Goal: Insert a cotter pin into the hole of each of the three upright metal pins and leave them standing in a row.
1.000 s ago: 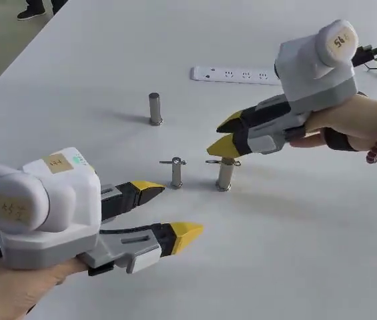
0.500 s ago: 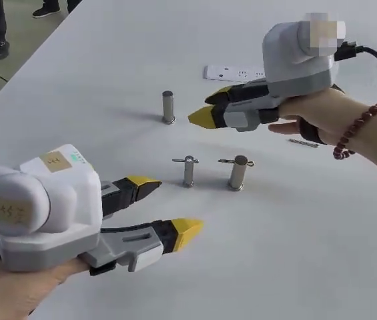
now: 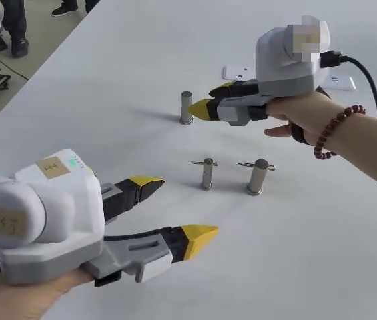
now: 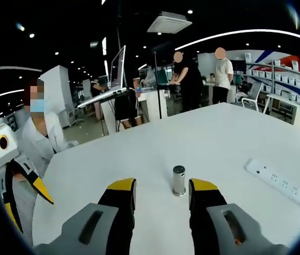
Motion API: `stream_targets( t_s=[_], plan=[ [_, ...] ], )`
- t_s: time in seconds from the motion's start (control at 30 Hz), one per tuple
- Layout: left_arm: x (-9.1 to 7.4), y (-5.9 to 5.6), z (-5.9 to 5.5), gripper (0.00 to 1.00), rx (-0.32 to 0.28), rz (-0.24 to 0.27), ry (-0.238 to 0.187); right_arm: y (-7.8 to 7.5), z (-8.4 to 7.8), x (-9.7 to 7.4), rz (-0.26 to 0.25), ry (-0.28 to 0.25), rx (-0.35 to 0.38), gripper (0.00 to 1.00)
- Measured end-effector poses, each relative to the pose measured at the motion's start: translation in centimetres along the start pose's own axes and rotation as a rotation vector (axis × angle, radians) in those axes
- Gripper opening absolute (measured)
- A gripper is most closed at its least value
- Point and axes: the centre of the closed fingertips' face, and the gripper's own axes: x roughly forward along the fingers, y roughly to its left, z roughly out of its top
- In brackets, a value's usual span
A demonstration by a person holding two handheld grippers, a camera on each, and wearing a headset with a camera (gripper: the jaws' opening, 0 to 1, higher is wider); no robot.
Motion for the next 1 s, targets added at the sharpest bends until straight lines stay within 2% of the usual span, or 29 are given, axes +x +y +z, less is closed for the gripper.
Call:
stream_targets(
  t_s=[0.03,0.13,0.2,0.3,0.37,0.6,0.7,0.9,1.0],
  plan=[
    [0.0,0.0,0.0,0.60,-0.003,0.000,-0.002,-0.7,0.2,0.7,-0.004,-0.010,0.015,0.36],
    [0.0,-0.1,-0.1,0.61,-0.001,-0.001,0.001,-1.4,0.0,1.8,-0.009,-0.005,0.020,0.32],
    [0.0,0.2,-0.3,0.59,0.031,0.017,0.010,-1.8,0.0,2.2,-0.003,-0.002,0.041,0.31],
    [0.0,0.4,-0.5,0.59,0.036,0.025,0.014,-2.4,-0.1,3.1,-0.006,-0.002,0.031,0.31],
    [0.0,0.6,-0.5,0.59,0.031,0.031,0.009,-2.4,-0.4,3.6,0.007,-0.003,0.064,0.30],
    [-0.1,0.8,-1.0,0.58,0.024,0.041,0.016,-2.5,-1.2,4.5,-0.011,0.014,0.053,0.25],
    [-0.2,1.1,-1.3,0.58,0.024,0.047,0.025,-2.4,-1.5,5.2,-0.001,0.016,0.049,0.23],
    [-0.2,1.3,-1.4,0.56,0.019,0.054,0.030,-2.5,-1.6,5.9,0.000,0.029,0.031,0.17],
    [-0.2,1.1,-1.5,0.57,0.024,0.047,0.034,-2.6,-1.5,6.1,-0.003,0.034,0.020,0.15]
  ],
)
